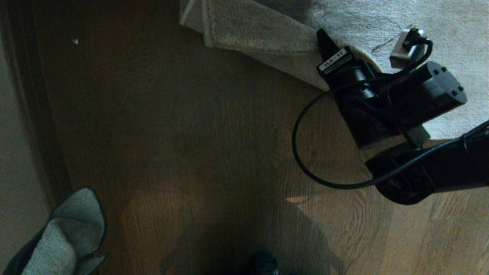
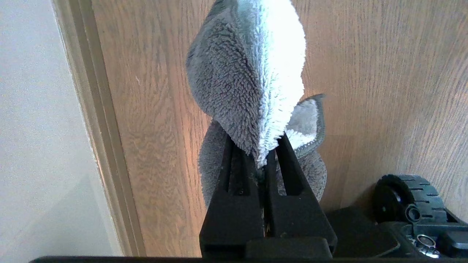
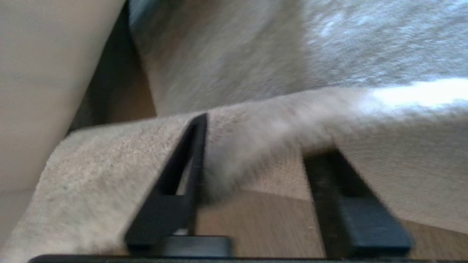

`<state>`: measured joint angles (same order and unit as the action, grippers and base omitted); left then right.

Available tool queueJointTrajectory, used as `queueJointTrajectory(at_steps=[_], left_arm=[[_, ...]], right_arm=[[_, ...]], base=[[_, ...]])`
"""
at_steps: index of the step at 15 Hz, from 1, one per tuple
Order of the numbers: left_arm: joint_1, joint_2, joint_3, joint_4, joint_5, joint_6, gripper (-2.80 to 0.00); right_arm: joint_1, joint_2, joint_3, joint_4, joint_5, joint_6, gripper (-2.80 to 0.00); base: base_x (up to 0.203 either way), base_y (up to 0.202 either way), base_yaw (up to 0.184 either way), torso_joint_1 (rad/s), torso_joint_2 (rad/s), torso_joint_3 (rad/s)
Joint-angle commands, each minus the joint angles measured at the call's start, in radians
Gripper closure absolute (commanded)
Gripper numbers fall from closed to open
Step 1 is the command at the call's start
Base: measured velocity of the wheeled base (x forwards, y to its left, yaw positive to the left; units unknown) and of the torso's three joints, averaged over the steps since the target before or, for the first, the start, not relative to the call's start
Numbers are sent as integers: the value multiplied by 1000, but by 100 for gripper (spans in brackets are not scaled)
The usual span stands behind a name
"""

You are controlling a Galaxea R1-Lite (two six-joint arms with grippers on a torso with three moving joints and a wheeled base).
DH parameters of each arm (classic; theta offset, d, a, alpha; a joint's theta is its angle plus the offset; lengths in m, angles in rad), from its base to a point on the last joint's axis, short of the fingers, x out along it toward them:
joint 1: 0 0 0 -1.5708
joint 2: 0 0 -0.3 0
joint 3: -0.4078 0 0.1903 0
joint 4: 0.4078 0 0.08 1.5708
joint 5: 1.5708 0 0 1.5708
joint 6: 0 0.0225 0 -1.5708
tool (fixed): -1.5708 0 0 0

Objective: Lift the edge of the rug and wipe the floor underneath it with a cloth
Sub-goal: Lay down the carpet

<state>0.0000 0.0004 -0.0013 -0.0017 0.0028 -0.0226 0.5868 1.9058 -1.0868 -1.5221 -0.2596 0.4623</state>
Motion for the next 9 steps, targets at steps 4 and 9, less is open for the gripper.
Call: queueJointTrajectory(at_steps=[4,9], left_arm=[[1,0,1,0,0,0,0],[2,0,1,0,0,0,0]], right_arm=[[10,-18,2,-48,-20,31,-280],[91,-105,5,-48,-20,107,-280]], base=[[0,0,0,0,0,0],[0,0,0,0,0,0]])
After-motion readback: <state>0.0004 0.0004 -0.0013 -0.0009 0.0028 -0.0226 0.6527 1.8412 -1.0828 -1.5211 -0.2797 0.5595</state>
